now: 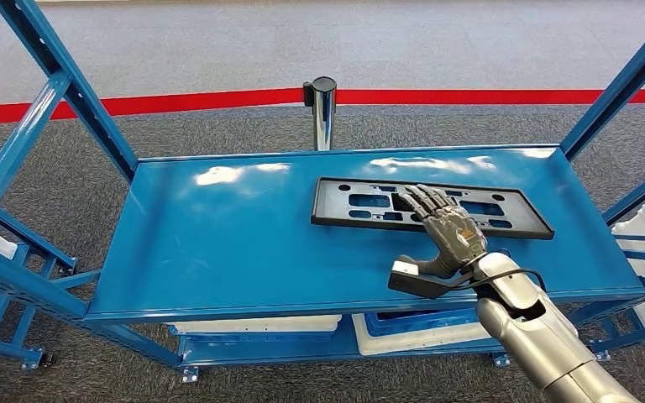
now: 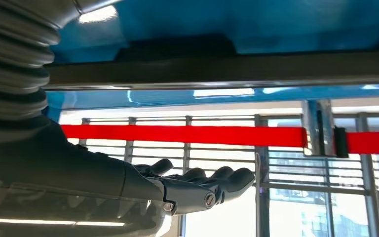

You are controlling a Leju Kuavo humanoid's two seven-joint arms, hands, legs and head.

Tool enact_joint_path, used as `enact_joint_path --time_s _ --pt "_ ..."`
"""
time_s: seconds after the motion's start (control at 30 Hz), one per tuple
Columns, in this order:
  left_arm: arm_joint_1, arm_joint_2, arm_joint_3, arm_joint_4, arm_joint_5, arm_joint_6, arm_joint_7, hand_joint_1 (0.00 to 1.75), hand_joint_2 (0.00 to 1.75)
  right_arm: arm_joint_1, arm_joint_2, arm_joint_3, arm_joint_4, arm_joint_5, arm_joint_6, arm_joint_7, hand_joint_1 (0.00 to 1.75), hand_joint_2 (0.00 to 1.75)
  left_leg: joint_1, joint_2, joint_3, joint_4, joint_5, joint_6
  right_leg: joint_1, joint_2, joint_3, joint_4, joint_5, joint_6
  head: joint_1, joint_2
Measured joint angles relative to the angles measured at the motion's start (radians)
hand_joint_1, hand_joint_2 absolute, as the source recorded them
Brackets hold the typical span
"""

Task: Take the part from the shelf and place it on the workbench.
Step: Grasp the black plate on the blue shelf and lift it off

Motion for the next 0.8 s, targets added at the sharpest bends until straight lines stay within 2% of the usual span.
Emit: enact_joint_path --time_s 0.2,0.3,0.5,0.8 --pt "0.0 0.0 0.0 0.0 -0.005 0.0 0.0 0.0 0.0 0.031 -0.001 -0.005 0.037 0.076 0.013 0.001 0.0 1.75 0.0 0.0 0.0 0.0 0.0 0.0 0.0 0.0 0.0 0.0 0.0 0.0 0.0 0.0" --pt "-0.001 0.0 0.0 0.0 -0.015 -0.002 0.004 0.0 0.0 0.026 0.017 0.004 0.078 0.097 0.009 0.0 0.0 1.75 0.0 0.001 0.0 0.0 0.0 0.0 0.0 0.001 0.0 0.0 0.0 0.0 0.0 0.0" --pt "-0.005 0.0 -0.003 0.0 -0.033 -0.01 0.016 0.0 0.0 -0.053 0.086 0.03 0.174 0.1 0.012 -0.009 0.0 1.75 0.0 0.002 0.001 0.0 0.0 0.0 0.001 0.001 0.002 0.0 0.0 0.0 0.0 0.0" --pt "-0.016 -0.007 -0.016 0.0 -0.046 -0.023 0.022 0.0 0.0 -0.239 0.231 0.11 0.33 0.092 0.062 0.009 0.0 1.75 0.0 0.001 0.001 0.0 0.0 0.0 0.001 0.001 0.002 0.001 0.0 0.0 0.0 0.0"
